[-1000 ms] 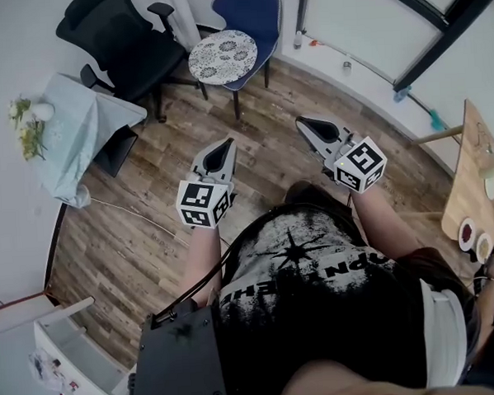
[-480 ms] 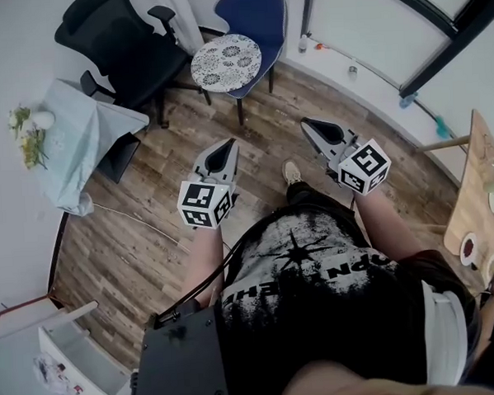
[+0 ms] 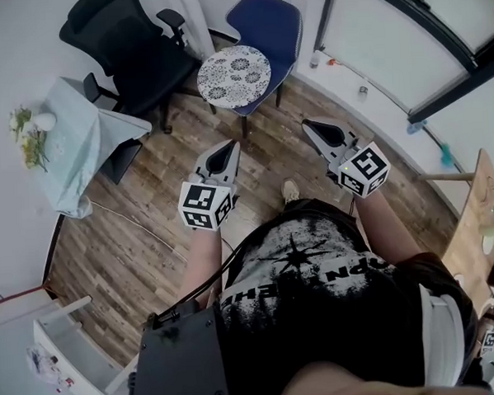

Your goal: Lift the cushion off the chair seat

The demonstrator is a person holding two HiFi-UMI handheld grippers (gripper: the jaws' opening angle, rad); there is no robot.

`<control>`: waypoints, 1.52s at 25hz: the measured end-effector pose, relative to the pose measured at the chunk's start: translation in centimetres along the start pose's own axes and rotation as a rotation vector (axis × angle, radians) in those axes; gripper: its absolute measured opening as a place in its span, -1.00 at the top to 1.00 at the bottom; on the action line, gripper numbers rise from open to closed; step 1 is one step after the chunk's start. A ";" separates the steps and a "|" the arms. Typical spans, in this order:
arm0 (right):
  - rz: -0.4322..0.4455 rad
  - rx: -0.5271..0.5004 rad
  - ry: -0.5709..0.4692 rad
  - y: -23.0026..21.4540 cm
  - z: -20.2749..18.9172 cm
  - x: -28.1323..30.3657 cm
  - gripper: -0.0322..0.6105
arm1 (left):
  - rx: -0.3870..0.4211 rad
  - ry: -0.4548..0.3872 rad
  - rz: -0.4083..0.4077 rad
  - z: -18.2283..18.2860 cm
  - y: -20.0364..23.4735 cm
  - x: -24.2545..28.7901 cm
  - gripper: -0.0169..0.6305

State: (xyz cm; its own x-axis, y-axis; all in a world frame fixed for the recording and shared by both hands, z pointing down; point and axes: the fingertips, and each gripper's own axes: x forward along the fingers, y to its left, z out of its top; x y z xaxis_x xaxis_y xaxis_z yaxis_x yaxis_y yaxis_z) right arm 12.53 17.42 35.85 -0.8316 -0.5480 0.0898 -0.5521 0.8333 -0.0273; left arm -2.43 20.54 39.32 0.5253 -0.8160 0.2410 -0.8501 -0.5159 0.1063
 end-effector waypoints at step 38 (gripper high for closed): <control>0.235 0.015 0.029 -19.2 -2.6 12.6 0.84 | -0.025 0.058 0.136 3.4 8.8 20.7 0.91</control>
State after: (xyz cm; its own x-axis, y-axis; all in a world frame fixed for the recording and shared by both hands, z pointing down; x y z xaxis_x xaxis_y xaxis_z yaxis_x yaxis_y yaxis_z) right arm 12.79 -5.36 40.06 -0.9355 -0.3365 0.1079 -0.3444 0.9365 -0.0657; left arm 1.10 -1.81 42.01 0.4031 -0.8610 0.3100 -0.9142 -0.3946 0.0928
